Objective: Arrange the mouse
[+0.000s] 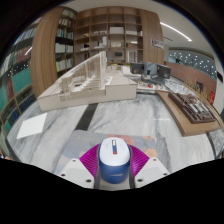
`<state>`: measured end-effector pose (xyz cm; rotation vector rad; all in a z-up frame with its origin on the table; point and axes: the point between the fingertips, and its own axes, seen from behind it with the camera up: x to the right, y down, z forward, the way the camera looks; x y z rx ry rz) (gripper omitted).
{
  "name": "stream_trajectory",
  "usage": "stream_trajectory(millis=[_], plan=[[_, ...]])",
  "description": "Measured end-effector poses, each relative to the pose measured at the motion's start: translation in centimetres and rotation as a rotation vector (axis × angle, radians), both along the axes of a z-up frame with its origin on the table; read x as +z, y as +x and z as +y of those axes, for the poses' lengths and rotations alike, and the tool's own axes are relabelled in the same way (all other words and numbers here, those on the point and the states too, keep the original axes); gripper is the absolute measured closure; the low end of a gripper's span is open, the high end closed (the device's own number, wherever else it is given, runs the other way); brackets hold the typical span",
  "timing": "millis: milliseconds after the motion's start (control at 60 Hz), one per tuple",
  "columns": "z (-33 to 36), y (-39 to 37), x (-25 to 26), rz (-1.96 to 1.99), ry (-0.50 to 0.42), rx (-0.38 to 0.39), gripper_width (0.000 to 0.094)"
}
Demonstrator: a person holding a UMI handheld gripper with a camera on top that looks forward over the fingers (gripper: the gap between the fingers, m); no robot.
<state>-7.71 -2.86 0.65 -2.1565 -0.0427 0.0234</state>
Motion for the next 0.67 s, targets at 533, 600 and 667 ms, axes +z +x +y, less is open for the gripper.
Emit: stream_trajectory(millis=[533, 600, 667], plan=[[-7.1, 5.1, 4.4, 0.12, -0.017, 0.009, 0.0109], [-8.4, 6.8, 4.9, 0.132, -0.001, -0.008, 0.0108], [-9.1, 8.5, 5.2, 0.135, 0.022, -0.028, 0.0109]])
